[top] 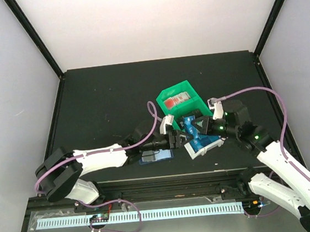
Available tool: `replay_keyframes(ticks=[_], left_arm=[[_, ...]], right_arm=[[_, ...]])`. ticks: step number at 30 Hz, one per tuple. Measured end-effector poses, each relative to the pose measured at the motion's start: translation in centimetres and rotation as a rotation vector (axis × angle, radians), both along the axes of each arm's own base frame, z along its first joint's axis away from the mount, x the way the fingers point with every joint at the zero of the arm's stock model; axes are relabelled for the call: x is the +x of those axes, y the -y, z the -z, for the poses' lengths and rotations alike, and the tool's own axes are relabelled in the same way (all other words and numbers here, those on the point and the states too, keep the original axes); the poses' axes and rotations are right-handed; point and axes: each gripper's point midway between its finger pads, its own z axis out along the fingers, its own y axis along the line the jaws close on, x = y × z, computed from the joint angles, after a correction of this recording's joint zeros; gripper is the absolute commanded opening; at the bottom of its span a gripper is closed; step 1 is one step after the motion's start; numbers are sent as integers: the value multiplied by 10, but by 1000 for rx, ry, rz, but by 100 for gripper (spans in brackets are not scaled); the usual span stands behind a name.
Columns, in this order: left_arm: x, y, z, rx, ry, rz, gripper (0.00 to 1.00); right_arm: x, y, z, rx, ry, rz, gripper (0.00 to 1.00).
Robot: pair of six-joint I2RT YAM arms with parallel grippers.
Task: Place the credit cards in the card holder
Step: Pick up the credit card from the storage box.
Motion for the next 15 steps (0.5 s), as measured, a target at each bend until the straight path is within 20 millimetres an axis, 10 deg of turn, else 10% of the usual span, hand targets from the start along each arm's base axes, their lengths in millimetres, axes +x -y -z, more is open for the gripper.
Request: replay_keyframes(ticks=[15], left_arm=[[-11, -17, -59, -248, 26, 18, 2]], right_arm=[[-24, -20, -24, 231, -26, -105, 13]])
